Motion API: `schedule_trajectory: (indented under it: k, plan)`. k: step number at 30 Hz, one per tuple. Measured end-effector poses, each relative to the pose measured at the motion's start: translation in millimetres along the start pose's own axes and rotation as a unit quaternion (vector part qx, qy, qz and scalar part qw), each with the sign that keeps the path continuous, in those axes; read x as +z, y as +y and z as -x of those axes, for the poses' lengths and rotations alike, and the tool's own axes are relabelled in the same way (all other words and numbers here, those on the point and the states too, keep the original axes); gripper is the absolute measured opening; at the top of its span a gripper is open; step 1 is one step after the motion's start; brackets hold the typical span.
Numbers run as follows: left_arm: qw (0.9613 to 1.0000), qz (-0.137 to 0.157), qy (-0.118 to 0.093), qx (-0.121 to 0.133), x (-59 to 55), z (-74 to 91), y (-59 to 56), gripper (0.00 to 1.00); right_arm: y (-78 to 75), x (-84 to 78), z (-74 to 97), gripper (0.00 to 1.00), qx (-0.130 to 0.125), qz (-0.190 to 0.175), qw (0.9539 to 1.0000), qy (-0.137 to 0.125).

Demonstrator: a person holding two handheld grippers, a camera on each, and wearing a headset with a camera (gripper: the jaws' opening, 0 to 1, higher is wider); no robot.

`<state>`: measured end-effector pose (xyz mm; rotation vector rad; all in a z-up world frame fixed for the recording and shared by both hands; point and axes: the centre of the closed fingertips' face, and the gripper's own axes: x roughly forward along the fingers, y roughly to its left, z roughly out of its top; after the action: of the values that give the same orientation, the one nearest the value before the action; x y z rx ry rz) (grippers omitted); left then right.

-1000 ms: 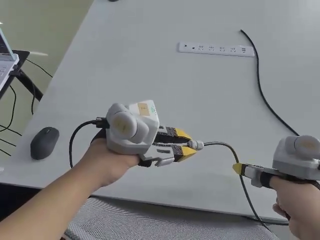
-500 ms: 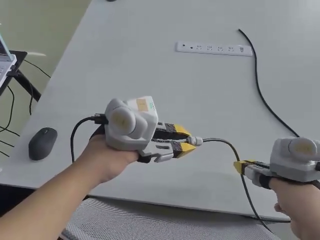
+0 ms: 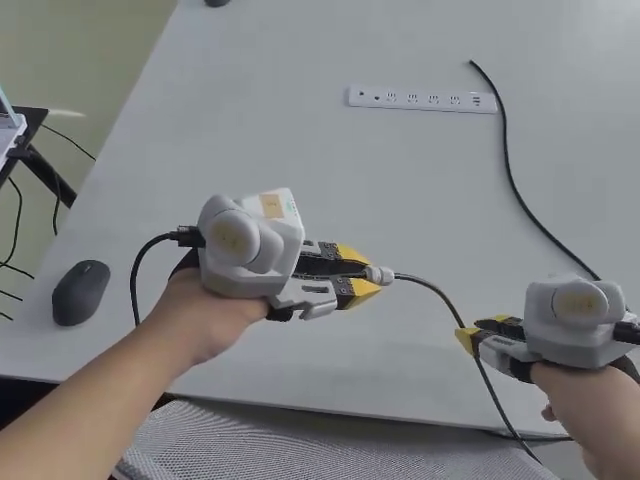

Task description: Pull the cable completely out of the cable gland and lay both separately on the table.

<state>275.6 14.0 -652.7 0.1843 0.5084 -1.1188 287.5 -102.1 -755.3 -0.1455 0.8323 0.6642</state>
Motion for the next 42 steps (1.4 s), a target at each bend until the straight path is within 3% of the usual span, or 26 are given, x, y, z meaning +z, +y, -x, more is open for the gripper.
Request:
schedule_trajectory:
  k: [3, 5, 6, 7, 8, 12, 16, 18, 19, 23, 28, 34, 42]
  plan:
    - [1.0, 0.0, -0.001, -0.003, 1.4, -1.2, -2.0, 0.15, 8.1, 21.6, 11.1, 0.21, 0.01, 0.045, 0.9984, -0.033]
    - [1.0, 0.001, -0.002, -0.004, 2.2, -1.6, -3.2, 0.15, 14.6, 35.8, 17.9, 0.24, 0.012, 0.094, 0.9943, -0.047]
    - [1.0, 0.002, -0.002, -0.005, 2.3, -1.6, -3.7, 0.15, 19.0, 44.5, 20.8, 0.26, 0.013, 0.129, 0.99, -0.056]
    - [1.0, 0.002, -0.001, -0.005, 2.2, -1.6, -3.9, 0.15, 20.5, 46.8, 21.5, 0.26, 0.013, 0.138, 0.9886, -0.058]
    - [1.0, 0.002, -0.001, -0.006, 2.0, -1.4, -4.2, 0.15, 27.4, 52.4, 23.2, 0.26, 0.017, 0.171, 0.9834, -0.06]
    - [1.0, 0.004, 0.004, -0.007, -0.2, -0.3, -4.2, 0.15, 50.5, 73.4, 26.5, 0.29, 0.037, 0.214, 0.9723, -0.088]
    - [1.0, 0.003, 0.004, -0.008, 0.5, 2.0, -4.5, 0.15, 74.6, 85.7, 25.0, 0.29, 0.047, 0.293, 0.9504, -0.093]
    - [0.9999, 0.001, 0.006, -0.008, 0.3, 2.7, -4.0, 0.15, 82.4, 87.5, 23.7, 0.29, 0.053, 0.31, 0.9448, -0.093]
    - [1.0, 0.001, 0.006, -0.008, 0.6, 3.1, -3.7, 0.15, 85.3, 87.3, 22.9, 0.27, 0.054, 0.312, 0.9442, -0.09]
    - [1.0, 0.002, 0.005, -0.007, 0.5, 3.4, -3.1, 0.15, 92.8, 90.3, 20.6, 0.24, 0.054, 0.346, 0.9322, -0.092]
    - [0.9999, 0.005, 0.006, -0.007, -1.2, 3.7, -4.7, 0.15, 97.1, 88.8, 17.6, 0.15, 0.063, 0.354, 0.9291, -0.085]
    - [0.9999, 0.006, 0.006, -0.01, -2.6, 2.5, -7.0, 0.15, 102.4, 88.6, 13.9, 0.12, 0.066, 0.38, 0.9185, -0.088]
    - [0.9998, 0.008, 0.008, -0.014, -4.0, 0.7, -10.1, 0.15, 108.8, 88.1, 12.3, 0.05, 0.073, 0.391, 0.9131, -0.088]
